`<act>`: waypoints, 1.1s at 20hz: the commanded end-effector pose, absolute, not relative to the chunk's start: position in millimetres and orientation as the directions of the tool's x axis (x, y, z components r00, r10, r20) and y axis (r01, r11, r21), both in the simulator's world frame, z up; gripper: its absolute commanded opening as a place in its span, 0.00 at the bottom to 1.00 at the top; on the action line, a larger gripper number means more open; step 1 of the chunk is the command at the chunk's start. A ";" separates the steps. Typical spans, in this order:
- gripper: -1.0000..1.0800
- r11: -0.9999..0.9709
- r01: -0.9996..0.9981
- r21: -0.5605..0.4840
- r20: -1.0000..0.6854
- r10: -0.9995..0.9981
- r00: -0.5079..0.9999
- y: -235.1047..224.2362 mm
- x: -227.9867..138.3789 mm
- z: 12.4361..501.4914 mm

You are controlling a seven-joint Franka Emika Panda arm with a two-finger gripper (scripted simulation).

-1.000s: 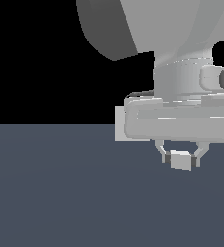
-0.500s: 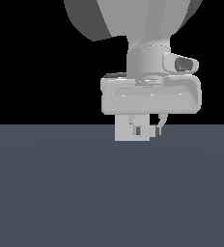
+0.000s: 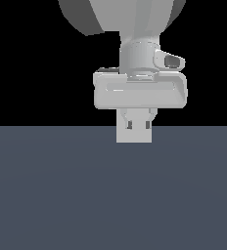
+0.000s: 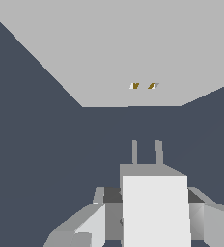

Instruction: Plug the charger into the wall socket.

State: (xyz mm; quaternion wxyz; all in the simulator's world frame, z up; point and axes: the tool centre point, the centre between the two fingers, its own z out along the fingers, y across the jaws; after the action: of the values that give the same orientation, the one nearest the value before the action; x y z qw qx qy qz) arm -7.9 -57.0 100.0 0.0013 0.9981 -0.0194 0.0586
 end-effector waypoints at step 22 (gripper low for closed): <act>0.00 -0.999 -0.037 0.000 0.117 -0.037 0.992 -58.6 39.5 100.1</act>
State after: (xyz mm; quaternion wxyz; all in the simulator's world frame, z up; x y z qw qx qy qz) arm 36.4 -58.4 99.9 0.0012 0.9981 -0.0186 0.0582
